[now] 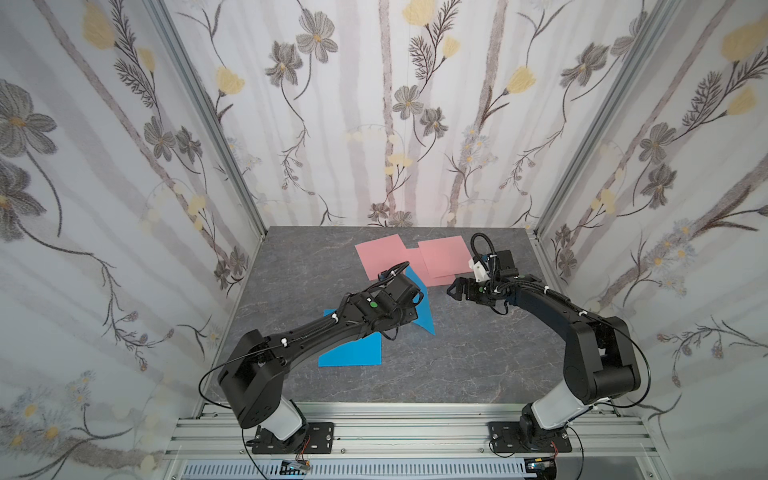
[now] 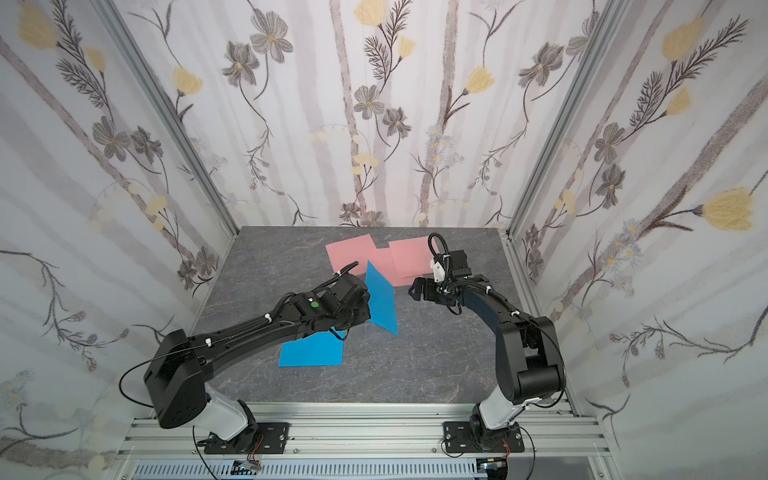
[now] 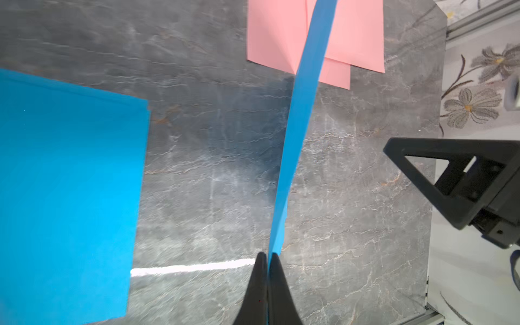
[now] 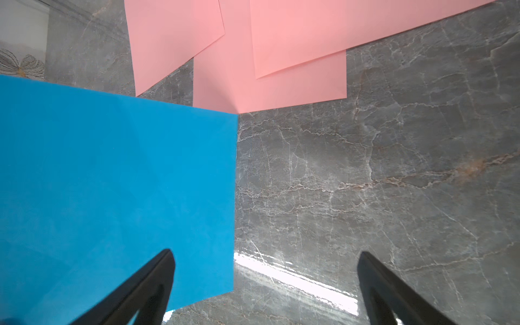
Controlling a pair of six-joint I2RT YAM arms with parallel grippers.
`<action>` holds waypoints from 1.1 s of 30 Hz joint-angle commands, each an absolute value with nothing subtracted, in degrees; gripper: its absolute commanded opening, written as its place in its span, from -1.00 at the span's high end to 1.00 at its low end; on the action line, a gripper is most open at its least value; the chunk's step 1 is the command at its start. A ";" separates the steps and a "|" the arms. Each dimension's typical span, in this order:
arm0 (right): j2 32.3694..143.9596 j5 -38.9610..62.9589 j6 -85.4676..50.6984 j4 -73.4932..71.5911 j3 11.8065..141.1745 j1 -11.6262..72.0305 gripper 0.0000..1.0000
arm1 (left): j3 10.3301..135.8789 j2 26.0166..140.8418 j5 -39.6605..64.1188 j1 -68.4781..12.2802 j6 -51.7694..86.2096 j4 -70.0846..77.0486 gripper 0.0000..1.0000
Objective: Sort the scattered colored papers by color
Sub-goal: Pick up the colored paper from the center of the board, then place the colored paper.
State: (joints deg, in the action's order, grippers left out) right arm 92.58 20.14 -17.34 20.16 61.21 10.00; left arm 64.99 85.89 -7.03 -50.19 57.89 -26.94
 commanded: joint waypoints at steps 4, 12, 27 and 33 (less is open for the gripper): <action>92.23 20.05 -17.04 19.68 60.69 9.93 -1.00 | 55.64 73.62 -17.02 -49.92 64.26 -33.36 1.00; 92.48 21.09 -17.82 18.29 60.16 9.93 -1.00 | 49.83 66.51 -15.33 -49.66 66.35 -39.75 1.00; 93.03 23.55 -21.38 13.02 57.50 10.17 -1.00 | 51.45 64.42 -6.07 -45.21 53.37 -50.74 1.00; 95.05 32.40 -26.71 6.17 57.71 15.47 -1.00 | 52.57 66.63 -6.93 -44.39 49.03 -52.63 1.00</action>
State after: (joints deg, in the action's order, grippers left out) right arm 94.15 25.87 -22.63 11.90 57.58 13.54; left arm 51.79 65.78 -6.35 -44.60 52.58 -50.35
